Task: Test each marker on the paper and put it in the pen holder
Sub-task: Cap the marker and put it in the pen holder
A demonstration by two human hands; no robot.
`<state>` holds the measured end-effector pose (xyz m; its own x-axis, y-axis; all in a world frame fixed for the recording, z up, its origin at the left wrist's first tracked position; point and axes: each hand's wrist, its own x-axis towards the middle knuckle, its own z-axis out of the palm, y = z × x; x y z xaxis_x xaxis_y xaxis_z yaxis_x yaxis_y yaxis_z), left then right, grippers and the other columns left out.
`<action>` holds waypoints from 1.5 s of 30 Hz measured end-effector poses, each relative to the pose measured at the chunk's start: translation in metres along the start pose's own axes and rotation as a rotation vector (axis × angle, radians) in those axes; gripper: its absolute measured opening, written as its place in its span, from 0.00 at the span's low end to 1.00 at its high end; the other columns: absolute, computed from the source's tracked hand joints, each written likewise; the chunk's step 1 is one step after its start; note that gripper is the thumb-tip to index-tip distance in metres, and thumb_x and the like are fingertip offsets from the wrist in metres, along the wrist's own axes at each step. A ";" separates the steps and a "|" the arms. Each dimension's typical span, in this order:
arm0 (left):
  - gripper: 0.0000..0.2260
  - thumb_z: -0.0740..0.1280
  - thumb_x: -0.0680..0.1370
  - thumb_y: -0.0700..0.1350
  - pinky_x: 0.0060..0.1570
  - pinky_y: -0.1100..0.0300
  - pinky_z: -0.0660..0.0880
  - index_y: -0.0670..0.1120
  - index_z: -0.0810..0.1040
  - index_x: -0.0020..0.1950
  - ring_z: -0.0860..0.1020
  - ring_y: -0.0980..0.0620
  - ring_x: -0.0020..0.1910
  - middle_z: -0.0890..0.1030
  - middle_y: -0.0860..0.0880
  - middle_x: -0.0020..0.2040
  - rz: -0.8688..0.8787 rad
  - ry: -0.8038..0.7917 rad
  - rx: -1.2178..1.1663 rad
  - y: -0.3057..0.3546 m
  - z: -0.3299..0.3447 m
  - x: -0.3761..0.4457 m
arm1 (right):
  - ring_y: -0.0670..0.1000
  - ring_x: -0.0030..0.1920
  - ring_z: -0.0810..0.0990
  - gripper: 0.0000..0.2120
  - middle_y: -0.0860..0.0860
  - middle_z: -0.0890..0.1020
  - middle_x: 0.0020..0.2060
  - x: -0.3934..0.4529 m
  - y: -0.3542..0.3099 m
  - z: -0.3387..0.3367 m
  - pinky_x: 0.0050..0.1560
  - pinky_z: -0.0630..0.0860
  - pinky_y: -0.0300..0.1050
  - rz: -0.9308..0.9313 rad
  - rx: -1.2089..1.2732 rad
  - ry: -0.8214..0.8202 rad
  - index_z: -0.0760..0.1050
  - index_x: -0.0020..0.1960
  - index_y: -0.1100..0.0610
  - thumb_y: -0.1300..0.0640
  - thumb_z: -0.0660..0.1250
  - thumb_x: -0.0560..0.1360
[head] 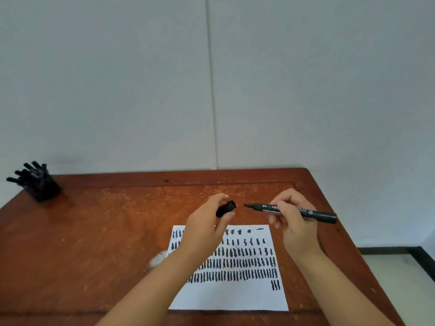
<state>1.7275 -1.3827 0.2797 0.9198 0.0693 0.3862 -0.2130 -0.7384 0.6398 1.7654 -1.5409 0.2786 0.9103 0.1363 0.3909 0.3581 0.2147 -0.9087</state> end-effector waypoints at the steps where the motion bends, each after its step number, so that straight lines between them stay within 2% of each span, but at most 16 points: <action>1: 0.14 0.63 0.77 0.44 0.42 0.72 0.63 0.45 0.71 0.61 0.71 0.58 0.46 0.72 0.56 0.48 0.019 0.015 0.015 0.003 -0.007 0.002 | 0.44 0.21 0.69 0.06 0.49 0.74 0.19 0.005 -0.006 0.003 0.23 0.65 0.34 -0.033 0.020 -0.006 0.73 0.27 0.50 0.50 0.61 0.60; 4: 0.11 0.65 0.76 0.44 0.39 0.73 0.65 0.45 0.75 0.57 0.72 0.57 0.44 0.74 0.56 0.45 0.110 0.055 0.042 0.012 -0.024 0.007 | 0.43 0.21 0.68 0.07 0.47 0.73 0.18 0.017 -0.021 0.013 0.23 0.65 0.33 -0.108 0.046 -0.071 0.73 0.26 0.49 0.51 0.60 0.61; 8: 0.06 0.66 0.75 0.43 0.41 0.78 0.65 0.45 0.77 0.51 0.70 0.60 0.39 0.76 0.56 0.40 0.232 0.032 0.090 0.019 -0.034 0.009 | 0.42 0.20 0.68 0.07 0.46 0.72 0.18 0.026 -0.029 0.021 0.22 0.64 0.33 -0.144 0.003 -0.187 0.73 0.27 0.50 0.51 0.60 0.62; 11: 0.11 0.63 0.73 0.47 0.44 0.82 0.61 0.43 0.77 0.50 0.71 0.58 0.41 0.80 0.49 0.40 0.288 -0.020 0.108 0.020 -0.040 0.008 | 0.44 0.19 0.66 0.08 0.47 0.71 0.16 0.030 -0.031 0.025 0.21 0.62 0.32 -0.097 0.047 -0.248 0.73 0.27 0.51 0.51 0.61 0.61; 15: 0.15 0.58 0.73 0.52 0.42 0.79 0.64 0.43 0.76 0.51 0.71 0.66 0.40 0.73 0.62 0.39 0.323 0.005 0.017 0.026 -0.044 0.012 | 0.45 0.18 0.65 0.10 0.48 0.70 0.16 0.037 -0.034 0.033 0.19 0.61 0.32 -0.043 0.096 -0.281 0.73 0.25 0.52 0.50 0.60 0.62; 18: 0.15 0.58 0.73 0.52 0.37 0.76 0.65 0.45 0.77 0.50 0.70 0.68 0.37 0.71 0.63 0.36 0.319 0.068 -0.055 0.029 -0.045 0.014 | 0.45 0.18 0.63 0.12 0.47 0.69 0.15 0.043 -0.037 0.039 0.19 0.60 0.32 -0.017 0.116 -0.307 0.71 0.24 0.54 0.48 0.59 0.62; 21: 0.13 0.58 0.71 0.55 0.35 0.74 0.66 0.50 0.77 0.48 0.71 0.63 0.34 0.74 0.59 0.33 0.274 0.096 -0.144 0.030 -0.050 0.016 | 0.44 0.19 0.64 0.15 0.48 0.71 0.16 0.050 -0.041 0.038 0.20 0.62 0.33 0.027 0.036 -0.363 0.69 0.28 0.58 0.45 0.61 0.62; 24: 0.04 0.60 0.71 0.54 0.33 0.73 0.67 0.61 0.72 0.43 0.72 0.62 0.32 0.77 0.58 0.32 0.231 0.103 -0.208 0.027 -0.060 0.017 | 0.44 0.20 0.69 0.12 0.48 0.76 0.21 0.057 -0.048 0.030 0.21 0.65 0.33 0.042 0.053 -0.361 0.74 0.35 0.55 0.46 0.66 0.59; 27: 0.07 0.63 0.73 0.46 0.32 0.74 0.67 0.61 0.72 0.42 0.72 0.64 0.31 0.76 0.58 0.31 0.184 0.093 -0.174 0.018 -0.075 0.014 | 0.42 0.24 0.73 0.06 0.45 0.80 0.26 0.064 -0.058 0.017 0.27 0.71 0.33 -0.134 -0.050 -0.400 0.79 0.36 0.48 0.49 0.68 0.61; 29: 0.05 0.62 0.74 0.46 0.33 0.73 0.67 0.57 0.74 0.45 0.73 0.64 0.33 0.76 0.61 0.33 0.176 -0.002 -0.084 0.014 -0.086 0.011 | 0.40 0.33 0.78 0.06 0.38 0.81 0.30 0.064 -0.067 0.015 0.35 0.72 0.28 -0.255 -0.364 -0.565 0.80 0.40 0.42 0.49 0.68 0.63; 31: 0.09 0.62 0.76 0.49 0.40 0.73 0.67 0.52 0.75 0.55 0.73 0.65 0.40 0.76 0.64 0.42 0.179 -0.114 0.082 0.012 -0.095 0.009 | 0.39 0.39 0.76 0.12 0.37 0.79 0.33 0.063 -0.070 0.019 0.41 0.71 0.28 -0.401 -0.694 -0.712 0.80 0.48 0.47 0.48 0.66 0.66; 33: 0.12 0.61 0.77 0.49 0.42 0.70 0.67 0.50 0.73 0.60 0.73 0.63 0.42 0.75 0.61 0.46 0.148 -0.195 0.258 0.011 -0.102 0.007 | 0.43 0.37 0.75 0.16 0.44 0.79 0.36 0.061 -0.072 0.027 0.36 0.72 0.33 -0.616 -0.916 -0.781 0.79 0.50 0.54 0.47 0.60 0.69; 36: 0.11 0.57 0.78 0.53 0.30 0.67 0.63 0.49 0.72 0.55 0.67 0.61 0.31 0.71 0.59 0.36 0.169 -0.287 0.486 0.009 -0.108 0.002 | 0.47 0.27 0.77 0.16 0.49 0.80 0.34 0.055 -0.073 0.037 0.22 0.73 0.37 -0.872 -1.121 -0.832 0.78 0.45 0.56 0.49 0.56 0.71; 40: 0.27 0.47 0.71 0.65 0.27 0.67 0.57 0.46 0.73 0.50 0.63 0.60 0.28 0.64 0.61 0.30 0.221 -0.242 0.563 0.009 -0.115 -0.009 | 0.48 0.23 0.74 0.15 0.49 0.79 0.30 0.051 -0.074 0.048 0.17 0.67 0.35 -1.066 -1.167 -0.879 0.78 0.43 0.58 0.51 0.56 0.72; 43: 0.21 0.51 0.73 0.60 0.24 0.71 0.53 0.46 0.74 0.43 0.62 0.62 0.23 0.66 0.60 0.27 0.263 -0.211 0.576 0.010 -0.121 -0.020 | 0.48 0.25 0.74 0.18 0.50 0.79 0.30 0.049 -0.069 0.054 0.20 0.70 0.38 -1.006 -1.033 -0.953 0.78 0.45 0.60 0.50 0.54 0.76; 45: 0.15 0.54 0.73 0.55 0.23 0.75 0.49 0.46 0.74 0.38 0.61 0.60 0.20 0.70 0.57 0.24 0.310 -0.202 0.656 0.009 -0.124 -0.026 | 0.47 0.28 0.73 0.19 0.51 0.78 0.30 0.046 -0.063 0.059 0.27 0.67 0.35 -0.869 -0.959 -1.036 0.78 0.46 0.59 0.48 0.53 0.77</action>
<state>1.6606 -1.3084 0.3575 0.9055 -0.2847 0.3147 -0.2904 -0.9564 -0.0299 1.7723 -1.4907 0.3624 0.0076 0.9309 0.3652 0.9997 -0.0156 0.0188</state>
